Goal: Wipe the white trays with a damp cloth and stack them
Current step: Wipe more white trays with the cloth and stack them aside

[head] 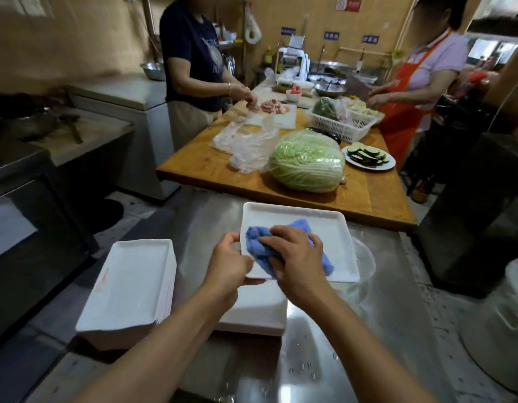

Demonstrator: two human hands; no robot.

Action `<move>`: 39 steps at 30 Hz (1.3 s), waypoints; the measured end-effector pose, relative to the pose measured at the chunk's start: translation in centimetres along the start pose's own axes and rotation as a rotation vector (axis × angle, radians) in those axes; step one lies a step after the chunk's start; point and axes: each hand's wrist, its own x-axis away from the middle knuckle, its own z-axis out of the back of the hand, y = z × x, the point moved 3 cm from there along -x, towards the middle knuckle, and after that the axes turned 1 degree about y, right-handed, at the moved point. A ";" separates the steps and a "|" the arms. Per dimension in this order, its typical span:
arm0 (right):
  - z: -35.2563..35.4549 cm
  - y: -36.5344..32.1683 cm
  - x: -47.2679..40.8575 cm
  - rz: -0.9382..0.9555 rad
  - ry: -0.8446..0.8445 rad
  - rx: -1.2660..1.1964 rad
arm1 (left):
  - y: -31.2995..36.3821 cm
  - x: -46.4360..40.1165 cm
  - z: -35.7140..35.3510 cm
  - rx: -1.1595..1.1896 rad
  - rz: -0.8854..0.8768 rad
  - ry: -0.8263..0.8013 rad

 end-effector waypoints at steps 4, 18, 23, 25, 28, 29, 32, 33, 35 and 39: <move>-0.9 -2.6 -2.3 0.056 0.071 0.110 | 0.3 0.6 1.1 -0.067 -0.035 0.005; 0.8 3.1 -4.1 -0.212 0.011 0.408 | 0.9 0.5 6.1 -0.007 -0.056 0.071; 2.1 3.7 -3.5 -0.284 0.136 0.469 | 0.7 0.4 6.1 0.031 -0.061 0.038; 2.0 3.1 -3.0 -0.292 0.201 0.451 | 0.6 0.2 6.0 0.063 -0.033 0.031; 1.5 2.6 -2.3 -0.261 0.123 0.478 | 0.8 0.1 5.8 0.099 -0.021 0.022; 1.6 2.6 -2.2 -0.266 0.084 0.563 | 0.8 0.2 5.7 0.103 -0.023 0.016; 2.5 2.8 -2.2 -0.358 0.073 0.664 | 0.8 0.5 5.3 0.117 -0.021 -0.011; 2.5 2.7 -2.3 -0.367 0.088 0.627 | 0.8 0.7 5.2 0.123 -0.015 -0.020; 2.2 2.3 -2.5 -0.366 0.107 0.492 | 0.9 0.9 4.9 0.128 -0.010 -0.042; 0.7 0.0 -2.7 -0.180 0.104 0.296 | 1.8 0.8 5.2 0.123 -0.041 -0.049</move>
